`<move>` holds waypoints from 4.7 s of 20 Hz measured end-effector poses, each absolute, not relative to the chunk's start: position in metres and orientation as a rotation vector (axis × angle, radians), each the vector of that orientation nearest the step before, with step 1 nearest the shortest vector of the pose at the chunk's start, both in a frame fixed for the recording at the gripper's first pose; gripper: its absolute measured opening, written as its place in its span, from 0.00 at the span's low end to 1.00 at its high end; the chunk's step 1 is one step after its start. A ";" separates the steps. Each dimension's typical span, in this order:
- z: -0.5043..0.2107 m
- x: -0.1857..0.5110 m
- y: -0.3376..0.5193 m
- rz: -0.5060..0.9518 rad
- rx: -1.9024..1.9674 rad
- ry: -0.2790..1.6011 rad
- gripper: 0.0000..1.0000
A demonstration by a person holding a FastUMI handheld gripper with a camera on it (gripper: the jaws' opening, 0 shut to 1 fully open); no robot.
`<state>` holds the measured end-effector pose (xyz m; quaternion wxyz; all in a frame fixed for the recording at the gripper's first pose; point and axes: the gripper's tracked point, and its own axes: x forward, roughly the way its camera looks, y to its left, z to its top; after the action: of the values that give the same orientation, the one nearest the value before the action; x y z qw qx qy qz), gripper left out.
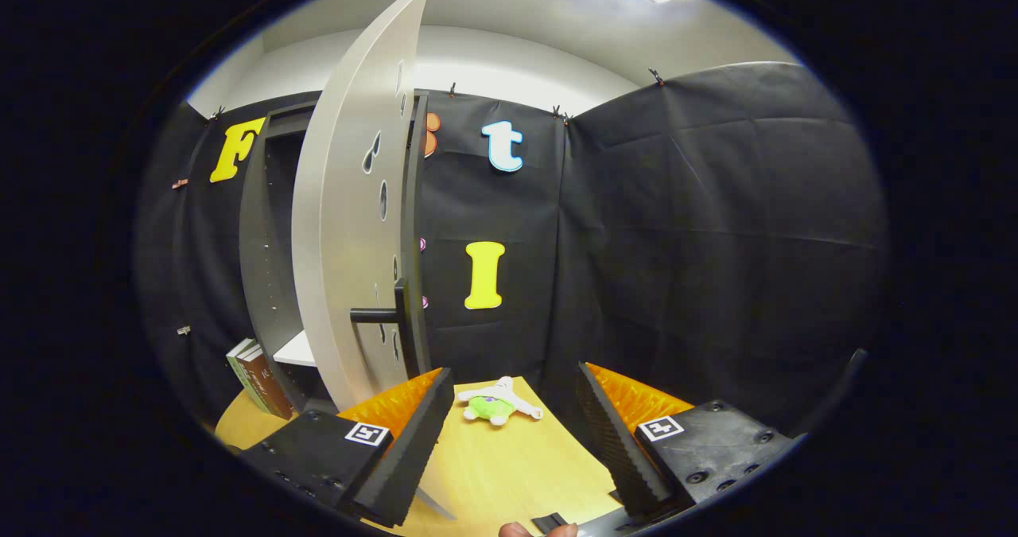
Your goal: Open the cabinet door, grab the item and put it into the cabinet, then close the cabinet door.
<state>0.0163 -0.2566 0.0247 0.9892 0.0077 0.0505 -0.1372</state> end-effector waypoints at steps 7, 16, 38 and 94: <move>0.024 0.010 -0.208 -0.221 0.046 0.100 0.96; 0.021 0.015 -0.131 -0.109 0.070 0.102 0.96; 0.012 0.087 -0.003 0.065 0.081 0.100 0.96; 0.016 0.088 -0.009 0.036 0.064 0.071 0.96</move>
<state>0.0880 -0.0090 0.0160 0.9987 0.0321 0.0354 0.0179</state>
